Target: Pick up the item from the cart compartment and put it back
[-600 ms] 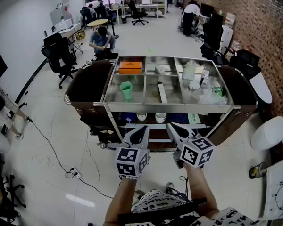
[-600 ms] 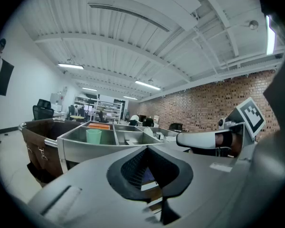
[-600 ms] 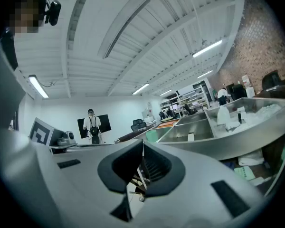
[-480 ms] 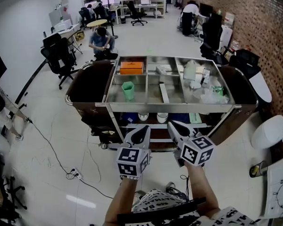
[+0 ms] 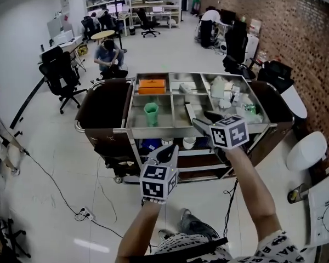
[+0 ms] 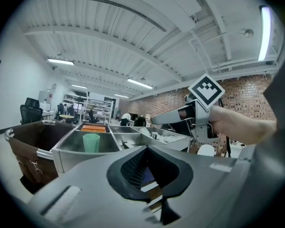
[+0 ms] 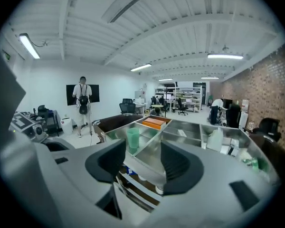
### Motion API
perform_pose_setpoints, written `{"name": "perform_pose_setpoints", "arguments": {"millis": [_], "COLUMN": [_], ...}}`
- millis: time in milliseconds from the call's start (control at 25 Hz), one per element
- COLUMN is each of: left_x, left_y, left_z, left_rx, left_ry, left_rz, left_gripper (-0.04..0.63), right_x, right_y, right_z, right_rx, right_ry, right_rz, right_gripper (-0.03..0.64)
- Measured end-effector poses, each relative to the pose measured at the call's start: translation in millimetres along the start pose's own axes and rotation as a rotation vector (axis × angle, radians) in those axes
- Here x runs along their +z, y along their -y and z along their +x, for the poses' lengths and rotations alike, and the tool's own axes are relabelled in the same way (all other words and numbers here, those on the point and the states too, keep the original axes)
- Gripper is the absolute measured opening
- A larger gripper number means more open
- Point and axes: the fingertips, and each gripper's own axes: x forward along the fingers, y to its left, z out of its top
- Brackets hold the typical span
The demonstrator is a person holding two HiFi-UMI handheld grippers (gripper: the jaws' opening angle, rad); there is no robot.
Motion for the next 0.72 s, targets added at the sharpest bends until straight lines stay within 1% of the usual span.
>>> {"name": "perform_pose_setpoints", "arguments": {"millis": [120,200,280,360,520,600,720], "left_x": [15,27,37,45,49,52,49], "left_y": [-14,-25,-31,-35,-43,-47,-53], "left_z": [24,38,50,63,91,105,118], "left_rx": [0.035,0.057,0.066,0.053,0.026,0.016,0.013], "left_ry": [-0.008,-0.003,0.004,0.004,-0.041,-0.056,-0.08], "left_rz": [-0.008,-0.039,-0.064,-0.07,-0.088,-0.091,-0.101], "left_gripper": [0.005,0.005,0.005,0.005,0.005,0.005,0.005], "right_x": [11,7,-7,-20,-46,-55,-71], "right_y": [20,33,46,59,86,98,105], "right_z": [24,45,66,87,120,131,144], "right_rx": [-0.007,-0.009,-0.019,-0.022,-0.038,-0.058,-0.073], "right_ry": [-0.092,-0.189,-0.299,-0.389,-0.543,-0.614,-0.708], "right_rz": [0.032,0.058,0.078,0.103,0.158,0.154,0.139], "right_gripper": [0.244,0.244,0.244,0.244,0.244,0.242,0.242]}}
